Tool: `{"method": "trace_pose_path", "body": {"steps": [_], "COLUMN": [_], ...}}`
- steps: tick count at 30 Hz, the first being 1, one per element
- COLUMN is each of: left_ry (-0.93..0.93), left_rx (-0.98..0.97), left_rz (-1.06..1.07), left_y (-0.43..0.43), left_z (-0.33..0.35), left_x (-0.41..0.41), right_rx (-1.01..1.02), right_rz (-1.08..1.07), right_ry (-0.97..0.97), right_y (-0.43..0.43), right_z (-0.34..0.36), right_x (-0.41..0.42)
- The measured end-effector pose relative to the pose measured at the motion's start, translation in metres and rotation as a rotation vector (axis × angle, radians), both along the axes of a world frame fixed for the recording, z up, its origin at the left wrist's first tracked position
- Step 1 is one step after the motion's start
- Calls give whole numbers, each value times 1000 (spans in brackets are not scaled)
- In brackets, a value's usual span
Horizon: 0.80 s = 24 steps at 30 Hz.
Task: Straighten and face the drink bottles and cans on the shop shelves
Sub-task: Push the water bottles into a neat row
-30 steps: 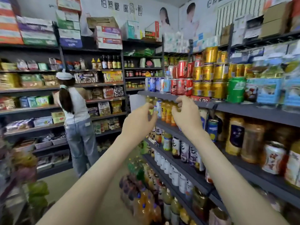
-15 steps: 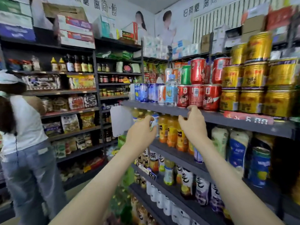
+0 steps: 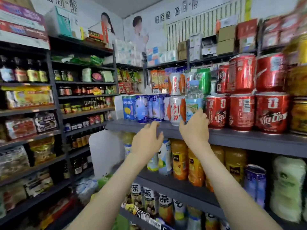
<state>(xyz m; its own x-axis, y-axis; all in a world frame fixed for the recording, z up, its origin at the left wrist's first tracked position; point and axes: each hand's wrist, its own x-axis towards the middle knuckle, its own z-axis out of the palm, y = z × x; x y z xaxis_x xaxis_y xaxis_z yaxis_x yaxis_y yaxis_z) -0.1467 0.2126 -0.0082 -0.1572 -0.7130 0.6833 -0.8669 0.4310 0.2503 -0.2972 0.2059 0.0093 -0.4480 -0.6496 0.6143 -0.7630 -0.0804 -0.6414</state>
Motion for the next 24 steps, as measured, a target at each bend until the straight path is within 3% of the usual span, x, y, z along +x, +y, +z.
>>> {"method": "trace_pose_path", "body": {"steps": [5, 10, 17, 24], "left_ry": [68, 143, 153, 121], "left_rx": [57, 61, 25, -39], "left_rz": [-302, -475, -573, -753], "left_y": [-63, -96, -103, -52], "left_z": [3, 6, 1, -4], "left_x": [9, 17, 17, -37], "right_rx": [-7, -15, -184, -361], "right_rz": [-329, -471, -409, -293], "right_ry": [58, -5, -71, -143], "right_y": [-40, -64, -46, 35], "right_z": [-4, 3, 3, -1], "right_x": [15, 17, 26, 9]}}
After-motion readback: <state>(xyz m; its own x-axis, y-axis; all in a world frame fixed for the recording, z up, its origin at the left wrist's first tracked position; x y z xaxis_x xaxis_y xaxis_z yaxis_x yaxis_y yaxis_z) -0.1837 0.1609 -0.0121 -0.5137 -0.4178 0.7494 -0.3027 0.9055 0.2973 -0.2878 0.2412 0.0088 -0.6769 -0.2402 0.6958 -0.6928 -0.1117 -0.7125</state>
